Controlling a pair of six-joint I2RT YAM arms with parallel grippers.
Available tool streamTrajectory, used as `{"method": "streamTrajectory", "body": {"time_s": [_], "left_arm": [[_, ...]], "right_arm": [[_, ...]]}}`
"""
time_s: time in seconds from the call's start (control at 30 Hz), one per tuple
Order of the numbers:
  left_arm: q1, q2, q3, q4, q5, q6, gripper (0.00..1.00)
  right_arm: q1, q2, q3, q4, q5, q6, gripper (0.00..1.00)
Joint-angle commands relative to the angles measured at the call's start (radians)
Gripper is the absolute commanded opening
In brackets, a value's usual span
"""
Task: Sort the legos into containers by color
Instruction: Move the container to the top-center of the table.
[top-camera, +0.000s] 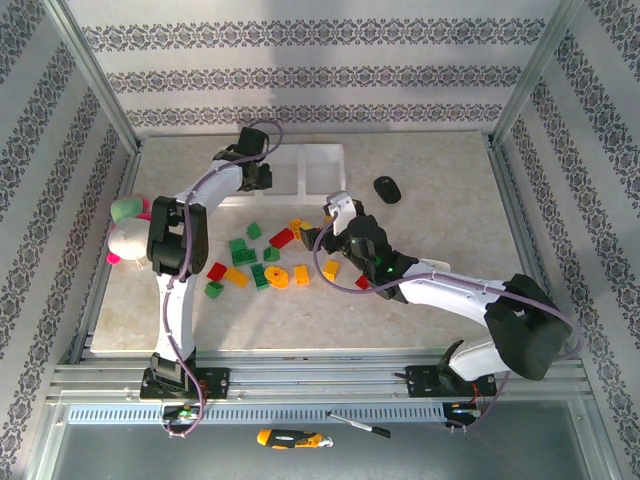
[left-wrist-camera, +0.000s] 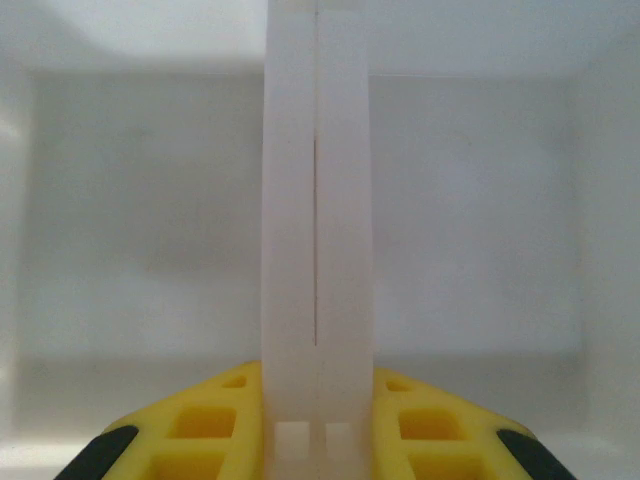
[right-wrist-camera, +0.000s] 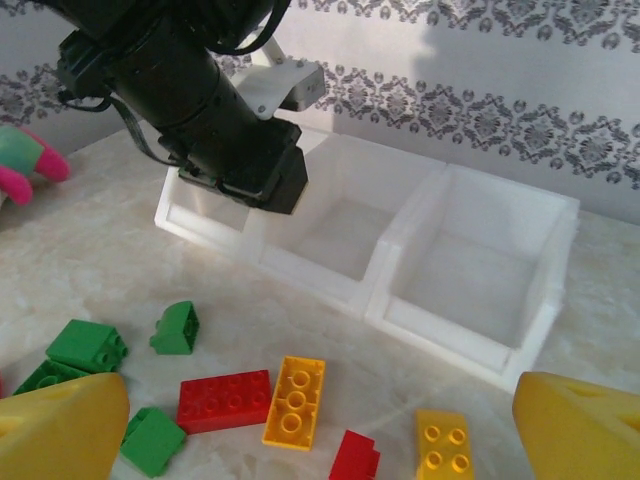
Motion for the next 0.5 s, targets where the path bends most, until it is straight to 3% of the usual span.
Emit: {"method": "streamTrajectory", "body": {"time_s": [0.0, 0.3, 0.37, 0.47], "left_arm": [[-0.036, -0.018, -0.027, -0.013, 0.033, -0.099, 0.17], [-0.09, -0.002, -0.008, -0.017, 0.038, -0.176, 0.19], [-0.089, -0.004, -0.001, -0.023, 0.036, -0.172, 0.27], [-0.09, -0.035, 0.003, -0.028, 0.039, -0.163, 0.5]], "right_arm": [[-0.014, -0.025, -0.018, 0.046, 0.014, 0.04, 0.98], [-0.036, -0.05, -0.038, 0.045, 0.017, 0.091, 0.98], [-0.045, -0.062, -0.043, 0.029, 0.018, 0.112, 0.98], [-0.061, -0.088, -0.038, -0.034, 0.025, 0.131, 0.98]]}}
